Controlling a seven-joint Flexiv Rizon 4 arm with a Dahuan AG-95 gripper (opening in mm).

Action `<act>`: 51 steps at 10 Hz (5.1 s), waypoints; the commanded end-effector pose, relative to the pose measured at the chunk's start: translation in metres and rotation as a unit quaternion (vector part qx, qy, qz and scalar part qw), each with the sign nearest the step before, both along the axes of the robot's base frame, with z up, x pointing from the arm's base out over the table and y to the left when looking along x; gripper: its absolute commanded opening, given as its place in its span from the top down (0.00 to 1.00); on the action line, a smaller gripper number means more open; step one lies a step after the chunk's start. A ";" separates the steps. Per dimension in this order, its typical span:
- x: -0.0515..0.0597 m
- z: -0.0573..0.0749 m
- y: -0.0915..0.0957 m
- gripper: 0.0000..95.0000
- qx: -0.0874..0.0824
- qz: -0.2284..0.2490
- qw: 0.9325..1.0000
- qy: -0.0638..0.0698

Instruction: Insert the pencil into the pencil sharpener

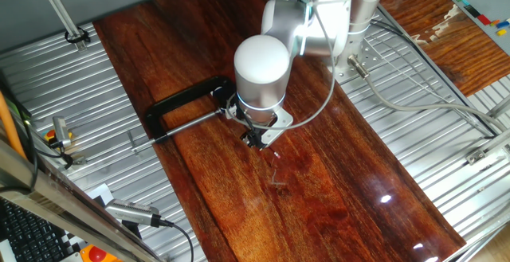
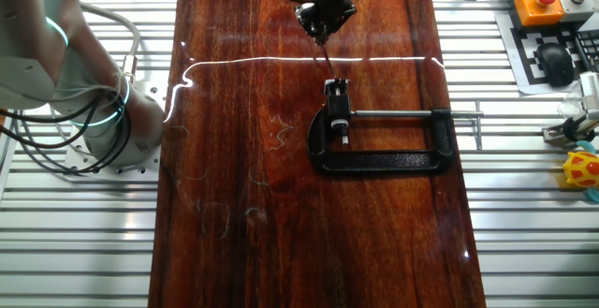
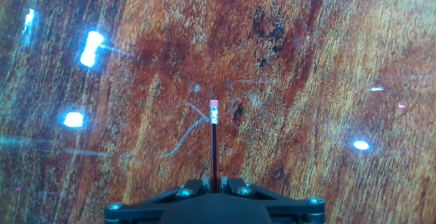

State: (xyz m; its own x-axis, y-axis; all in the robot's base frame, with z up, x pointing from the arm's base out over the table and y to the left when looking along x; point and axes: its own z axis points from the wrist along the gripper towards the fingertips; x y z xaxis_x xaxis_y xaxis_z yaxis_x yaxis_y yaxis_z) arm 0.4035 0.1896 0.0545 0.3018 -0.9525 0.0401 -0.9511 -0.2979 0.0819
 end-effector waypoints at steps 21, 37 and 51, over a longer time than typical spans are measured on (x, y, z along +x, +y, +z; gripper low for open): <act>0.004 -0.002 -0.005 1.00 -0.001 0.005 1.000 -0.007; 0.001 0.011 0.007 1.00 -0.004 0.035 0.999 0.007; -0.004 0.004 0.004 1.00 -0.004 0.033 0.999 0.002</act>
State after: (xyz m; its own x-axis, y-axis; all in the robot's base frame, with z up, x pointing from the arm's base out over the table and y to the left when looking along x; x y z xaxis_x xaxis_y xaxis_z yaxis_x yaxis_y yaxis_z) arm 0.3986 0.1926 0.0582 0.3626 -0.9308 0.0455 -0.9296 -0.3577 0.0894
